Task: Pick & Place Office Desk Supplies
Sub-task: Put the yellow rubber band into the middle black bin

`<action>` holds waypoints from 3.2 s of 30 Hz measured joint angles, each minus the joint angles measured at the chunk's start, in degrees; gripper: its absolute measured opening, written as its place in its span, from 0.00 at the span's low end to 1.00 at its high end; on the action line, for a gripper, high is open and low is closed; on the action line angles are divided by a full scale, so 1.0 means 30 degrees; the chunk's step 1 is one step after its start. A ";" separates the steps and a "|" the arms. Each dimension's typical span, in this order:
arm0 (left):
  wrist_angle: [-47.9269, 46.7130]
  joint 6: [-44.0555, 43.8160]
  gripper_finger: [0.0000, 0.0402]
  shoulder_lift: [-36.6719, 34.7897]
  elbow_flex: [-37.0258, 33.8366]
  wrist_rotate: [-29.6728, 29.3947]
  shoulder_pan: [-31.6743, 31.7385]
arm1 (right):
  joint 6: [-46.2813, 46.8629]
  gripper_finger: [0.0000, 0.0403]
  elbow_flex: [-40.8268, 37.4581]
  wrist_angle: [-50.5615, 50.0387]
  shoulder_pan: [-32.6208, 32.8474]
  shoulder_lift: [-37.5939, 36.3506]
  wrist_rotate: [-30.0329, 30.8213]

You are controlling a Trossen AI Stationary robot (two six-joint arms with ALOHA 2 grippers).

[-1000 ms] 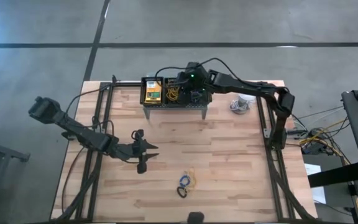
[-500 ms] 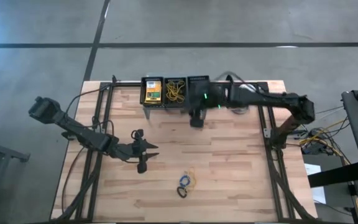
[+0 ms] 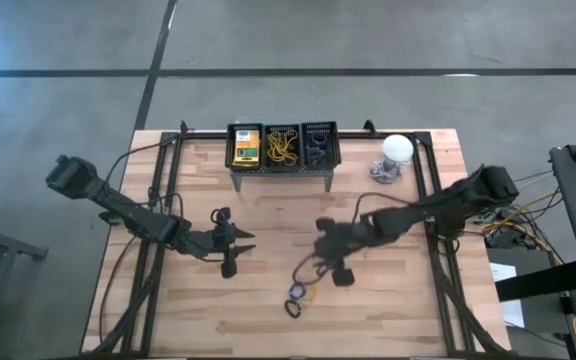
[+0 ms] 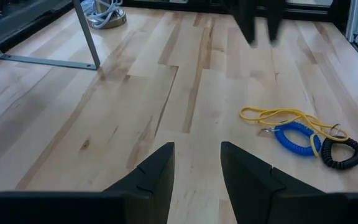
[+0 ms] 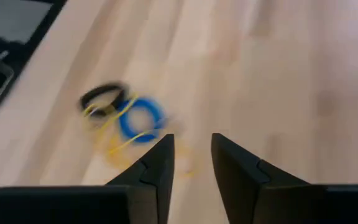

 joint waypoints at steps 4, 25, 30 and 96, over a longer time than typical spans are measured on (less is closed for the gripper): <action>0.0009 0.0005 0.33 0.0000 0.0000 -0.0371 0.0000 | 0.0823 0.35 -0.1074 0.2659 0.1097 0.1355 -0.0536; -0.0021 -0.0067 0.33 0.0000 0.0000 -0.0423 -0.0015 | -0.6203 0.30 0.2212 0.1225 0.2990 0.7360 -0.0733; -0.0028 -0.0060 0.33 0.0000 0.0000 -0.0430 -0.0007 | -0.6029 0.06 0.3102 -0.1988 0.2881 0.6907 -0.0418; -0.0495 -0.0016 0.33 0.0000 -0.0007 -0.0714 0.0044 | 0.1120 0.02 0.3673 -0.1598 -0.3999 0.5487 0.5249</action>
